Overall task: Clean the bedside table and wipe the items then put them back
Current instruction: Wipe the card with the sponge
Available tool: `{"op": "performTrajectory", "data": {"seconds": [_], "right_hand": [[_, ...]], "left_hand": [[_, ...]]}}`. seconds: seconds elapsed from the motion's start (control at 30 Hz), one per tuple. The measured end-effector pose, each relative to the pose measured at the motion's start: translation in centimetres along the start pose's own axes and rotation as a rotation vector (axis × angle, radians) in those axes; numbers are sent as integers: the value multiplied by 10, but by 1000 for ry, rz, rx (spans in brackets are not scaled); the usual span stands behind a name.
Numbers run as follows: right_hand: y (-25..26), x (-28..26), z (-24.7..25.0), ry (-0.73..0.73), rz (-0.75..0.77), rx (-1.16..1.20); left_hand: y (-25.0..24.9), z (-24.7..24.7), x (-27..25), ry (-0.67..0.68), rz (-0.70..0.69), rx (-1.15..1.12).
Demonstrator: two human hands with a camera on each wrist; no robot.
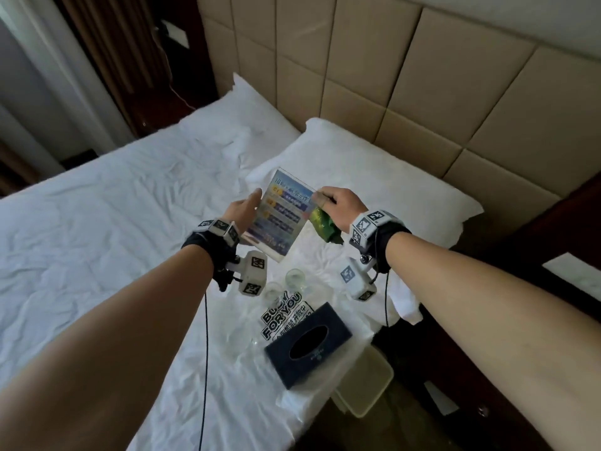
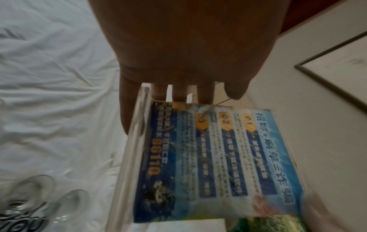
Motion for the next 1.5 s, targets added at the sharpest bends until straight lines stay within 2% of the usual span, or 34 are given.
{"op": "performTrajectory", "data": {"seconds": [0.1,0.2,0.43,0.67,0.83,0.93,1.17,1.33,1.5], "right_hand": [[46,-23,47,-49,86,38],[82,-53,91,-88,144,90],[118,-114,178,-221,214,126],[149,-162,228,-302,246,130],[165,-194,259,-439,241,212],[178,-212,270,-514,297,254],[230,-254,266,-828,490,104],[264,-261,229,-855,633,-175],[273,-251,201,-837,631,-356]], "left_hand": [[-41,7,-23,-21,-78,-22],[-96,6,-88,-36,-152,-96],[-175,-30,-183,34,-361,-162],[-222,-44,-233,43,-465,-224],[-254,-40,-256,50,-514,-324],[-269,-33,-263,56,-535,-356],[-272,-15,-276,73,-528,-275],[-265,6,-279,83,-547,-222],[-263,27,-268,20,-614,-152]]}}
Point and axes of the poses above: each hand's wrist, its own x-axis towards the middle knuckle, its own z-axis out of the back of the hand, y = z × x, the point moved 9 cm from there along x, towards the middle knuckle, and after that the axes turned 13 degrees about x, right-handed, at the moved point
